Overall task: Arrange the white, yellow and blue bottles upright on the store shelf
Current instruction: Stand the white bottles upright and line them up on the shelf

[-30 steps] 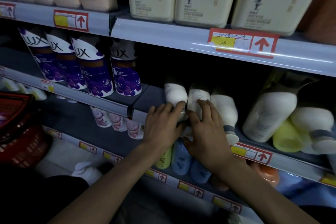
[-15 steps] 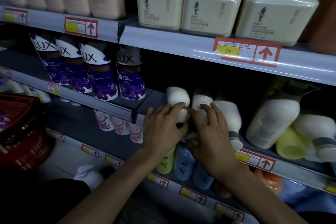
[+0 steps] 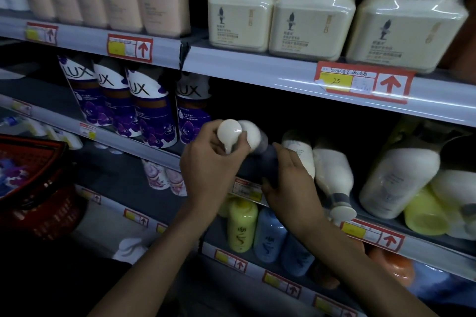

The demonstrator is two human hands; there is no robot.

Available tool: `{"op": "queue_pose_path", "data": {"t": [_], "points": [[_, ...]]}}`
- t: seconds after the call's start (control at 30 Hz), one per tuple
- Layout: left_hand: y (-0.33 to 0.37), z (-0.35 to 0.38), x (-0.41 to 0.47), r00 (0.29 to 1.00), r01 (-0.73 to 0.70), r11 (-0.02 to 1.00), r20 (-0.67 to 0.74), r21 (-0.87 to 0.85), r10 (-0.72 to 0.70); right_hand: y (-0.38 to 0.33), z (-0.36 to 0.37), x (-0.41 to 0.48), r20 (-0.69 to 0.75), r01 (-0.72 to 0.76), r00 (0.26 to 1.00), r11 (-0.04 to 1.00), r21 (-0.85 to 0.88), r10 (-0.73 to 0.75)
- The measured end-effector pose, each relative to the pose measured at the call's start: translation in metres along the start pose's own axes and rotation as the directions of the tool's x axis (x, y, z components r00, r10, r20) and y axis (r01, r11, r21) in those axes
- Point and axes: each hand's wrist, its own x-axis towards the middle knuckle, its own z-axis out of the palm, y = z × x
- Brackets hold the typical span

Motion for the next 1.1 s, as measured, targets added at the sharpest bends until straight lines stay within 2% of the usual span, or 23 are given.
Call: {"op": "queue_pose_path", "data": {"t": [0.1, 0.17, 0.33, 0.5, 0.6, 0.7, 0.77, 0.87, 1.0, 1.1], "points": [[0.001, 0.000, 0.011, 0.996, 0.085, 0.993, -0.015, -0.081, -0.087, 0.000, 0.013, 0.015, 0.005, -0.129, 0.992, 0.990, 0.062, 0.129], [0.003, 0.001, 0.016, 0.993, 0.119, 0.985, -0.002, -0.123, -0.120, -0.001, 0.020, 0.026, 0.038, -0.158, 0.987, 0.985, 0.066, 0.156], [0.008, 0.006, 0.025, 0.994, 0.113, 0.970, 0.035, -0.216, -0.108, -0.012, 0.033, 0.052, 0.105, -0.214, 0.973, 0.975, 0.067, 0.206], [0.010, 0.007, 0.031, 0.997, 0.044, 0.974, 0.077, -0.222, -0.028, -0.011, 0.041, 0.071, -0.008, -0.262, 0.964, 0.951, 0.165, 0.267], [0.009, 0.005, 0.033, 0.995, 0.051, 0.969, 0.097, -0.243, -0.028, -0.009, 0.043, 0.075, -0.049, -0.268, 0.957, 0.936, 0.230, 0.286], [0.005, 0.011, 0.026, 0.984, 0.142, 0.931, 0.147, -0.337, -0.097, -0.009, 0.043, 0.079, -0.097, -0.303, 0.934, 0.907, 0.294, 0.343], [-0.005, 0.019, 0.018, 0.957, 0.275, 0.883, 0.199, -0.380, -0.212, -0.011, 0.043, 0.082, -0.101, -0.339, 0.915, 0.879, 0.334, 0.391], [-0.026, 0.029, 0.012, 0.893, 0.436, 0.834, 0.282, -0.339, -0.352, -0.018, 0.047, 0.091, -0.079, -0.390, 0.895, 0.856, 0.341, 0.439], [-0.037, 0.031, 0.019, 0.837, 0.528, 0.795, 0.343, -0.298, -0.427, -0.025, 0.058, 0.105, -0.033, -0.490, 0.843, 0.791, 0.367, 0.537], [-0.039, 0.031, 0.025, 0.826, 0.550, 0.777, 0.337, -0.305, -0.452, -0.030, 0.066, 0.111, -0.022, -0.518, 0.820, 0.758, 0.397, 0.572]]}}
